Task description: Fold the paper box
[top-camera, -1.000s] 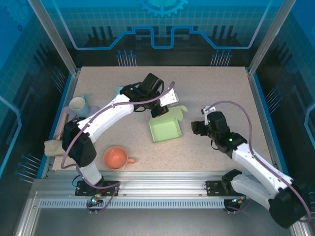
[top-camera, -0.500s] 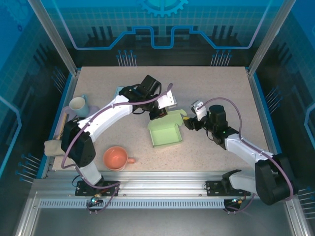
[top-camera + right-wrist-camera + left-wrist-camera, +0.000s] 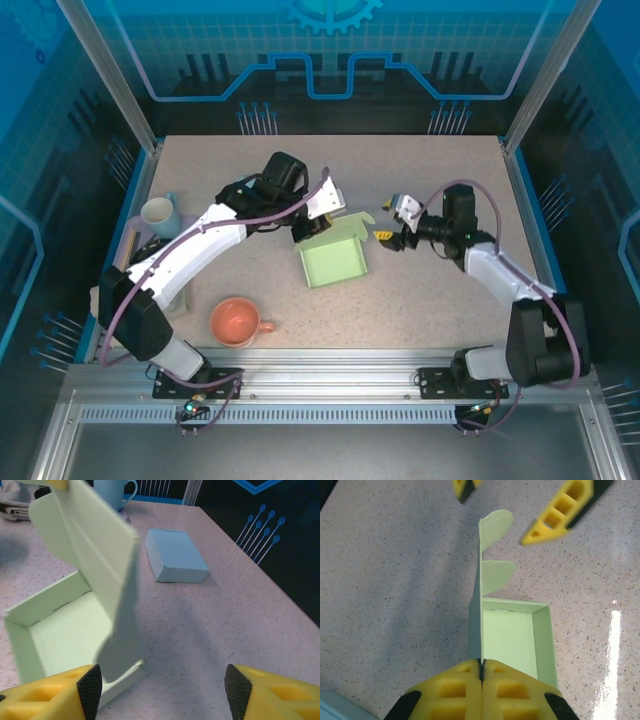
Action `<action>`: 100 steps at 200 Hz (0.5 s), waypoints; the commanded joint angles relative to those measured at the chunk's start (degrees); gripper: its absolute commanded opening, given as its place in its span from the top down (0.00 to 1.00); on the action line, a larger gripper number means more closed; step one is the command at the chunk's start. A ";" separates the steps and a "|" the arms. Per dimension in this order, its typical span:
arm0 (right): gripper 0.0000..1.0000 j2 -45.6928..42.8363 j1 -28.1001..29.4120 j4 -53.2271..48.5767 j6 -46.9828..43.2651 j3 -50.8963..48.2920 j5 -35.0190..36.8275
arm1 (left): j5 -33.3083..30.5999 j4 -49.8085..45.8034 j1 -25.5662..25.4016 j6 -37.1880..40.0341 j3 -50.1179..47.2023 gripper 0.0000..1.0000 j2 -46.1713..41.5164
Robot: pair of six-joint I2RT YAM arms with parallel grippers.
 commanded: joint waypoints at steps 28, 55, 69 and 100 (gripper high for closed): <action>0.32 6.25 -1.08 -13.40 -12.83 8.11 -5.74 | 3.83 5.75 0.78 0.55 -3.35 1.00 -4.93; 0.34 8.42 0.89 -21.73 -18.50 11.31 -8.20 | 3.36 6.80 0.79 0.35 -3.90 1.00 -4.86; 0.36 8.84 0.95 -22.58 -19.54 11.40 -9.74 | 3.75 7.11 0.76 0.11 -3.86 1.00 -4.50; 0.38 8.58 1.38 -23.30 -20.50 12.21 -10.69 | 4.75 6.59 0.80 0.09 -3.49 1.00 -3.92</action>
